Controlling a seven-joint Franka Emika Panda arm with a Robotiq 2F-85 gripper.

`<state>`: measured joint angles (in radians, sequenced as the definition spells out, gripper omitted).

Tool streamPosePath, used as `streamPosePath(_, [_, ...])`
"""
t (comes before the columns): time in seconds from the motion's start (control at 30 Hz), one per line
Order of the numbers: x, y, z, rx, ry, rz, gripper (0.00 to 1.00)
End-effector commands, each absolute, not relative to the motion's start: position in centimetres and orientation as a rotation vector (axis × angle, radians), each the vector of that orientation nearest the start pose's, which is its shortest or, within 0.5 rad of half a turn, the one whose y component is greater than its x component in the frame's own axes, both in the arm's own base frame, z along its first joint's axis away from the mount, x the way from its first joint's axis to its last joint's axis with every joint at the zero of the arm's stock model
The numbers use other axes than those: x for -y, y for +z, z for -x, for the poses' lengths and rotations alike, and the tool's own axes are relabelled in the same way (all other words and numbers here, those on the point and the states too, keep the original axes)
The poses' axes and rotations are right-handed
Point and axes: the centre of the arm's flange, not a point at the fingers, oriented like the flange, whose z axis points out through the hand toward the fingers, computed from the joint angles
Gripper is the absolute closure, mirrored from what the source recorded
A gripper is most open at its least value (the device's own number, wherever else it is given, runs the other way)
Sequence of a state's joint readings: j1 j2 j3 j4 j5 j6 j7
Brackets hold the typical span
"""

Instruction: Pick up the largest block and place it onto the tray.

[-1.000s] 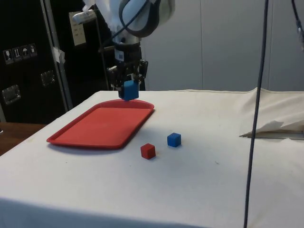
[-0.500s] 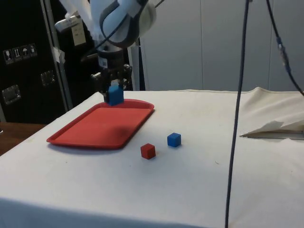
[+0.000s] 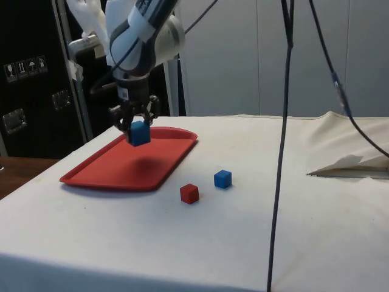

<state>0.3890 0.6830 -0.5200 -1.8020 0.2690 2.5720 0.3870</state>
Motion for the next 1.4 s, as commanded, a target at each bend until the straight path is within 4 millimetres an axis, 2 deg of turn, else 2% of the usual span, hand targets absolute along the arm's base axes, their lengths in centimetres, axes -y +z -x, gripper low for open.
streamPosePath(0.0, [6.0, 22.2, -66.9, -0.957, -0.327, 3.08, 0.99])
streamPosePath(0.23, [6.6, 20.9, -67.1, -0.964, -0.315, 3.076, 0.99])
streamPosePath(0.43, [6.3, 19.5, -67.4, -0.967, -0.268, 3.065, 0.99])
streamPosePath(0.73, [6.1, 19.3, -67.6, -0.969, -0.269, 3.075, 0.99])
streamPosePath(0.97, [6.0, 18.3, -67.5, -0.966, -0.249, 3.077, 0.99])
streamPosePath(1.23, [6.1, 18.4, -67.5, -0.968, -0.257, 3.084, 0.99])
streamPosePath(1.37, [6.1, 18.4, -67.5, -0.967, -0.257, 3.087, 0.63])
